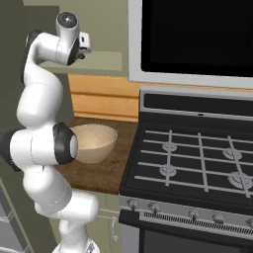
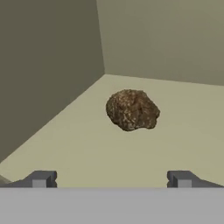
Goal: Open the cabinet, pick up the bread from the cabinet and place it in the basket. Then move the basket to the dining counter.
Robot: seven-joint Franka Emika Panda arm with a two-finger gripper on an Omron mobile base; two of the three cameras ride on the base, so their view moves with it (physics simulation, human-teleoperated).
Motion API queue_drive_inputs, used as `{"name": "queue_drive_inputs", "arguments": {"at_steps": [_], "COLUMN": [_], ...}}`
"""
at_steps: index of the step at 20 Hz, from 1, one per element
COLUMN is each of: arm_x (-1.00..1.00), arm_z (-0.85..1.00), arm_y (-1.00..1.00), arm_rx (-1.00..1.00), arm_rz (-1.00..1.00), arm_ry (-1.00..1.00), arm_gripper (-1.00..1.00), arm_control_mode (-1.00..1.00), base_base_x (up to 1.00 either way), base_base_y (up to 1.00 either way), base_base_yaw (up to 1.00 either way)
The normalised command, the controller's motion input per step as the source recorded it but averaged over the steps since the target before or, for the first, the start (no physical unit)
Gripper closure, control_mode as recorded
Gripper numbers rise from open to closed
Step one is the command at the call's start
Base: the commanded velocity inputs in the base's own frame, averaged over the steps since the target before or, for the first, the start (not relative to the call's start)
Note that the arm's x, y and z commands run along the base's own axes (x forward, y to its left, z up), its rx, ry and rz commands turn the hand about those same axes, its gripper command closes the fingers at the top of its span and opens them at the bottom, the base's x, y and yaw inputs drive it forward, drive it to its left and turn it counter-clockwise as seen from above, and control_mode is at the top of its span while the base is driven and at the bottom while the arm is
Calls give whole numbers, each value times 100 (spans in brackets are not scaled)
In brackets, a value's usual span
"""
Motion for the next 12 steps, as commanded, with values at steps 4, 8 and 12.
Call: {"name": "queue_drive_inputs", "arguments": {"at_steps": [4, 8, 12], "arm_x": [18, 24, 24], "arm_z": [-8, -15, -15], "arm_y": [29, 2, 0], "arm_rx": [0, 0, 0], "arm_rz": [2, 0, 0], "arm_ry": [0, -1, -5], "arm_gripper": [-100, -100, -100], "arm_control_mode": [-100, -100, -100], "base_base_x": [0, 0, 0], "base_base_y": [0, 0, 0], "base_base_yaw": [0, 0, 0]}}
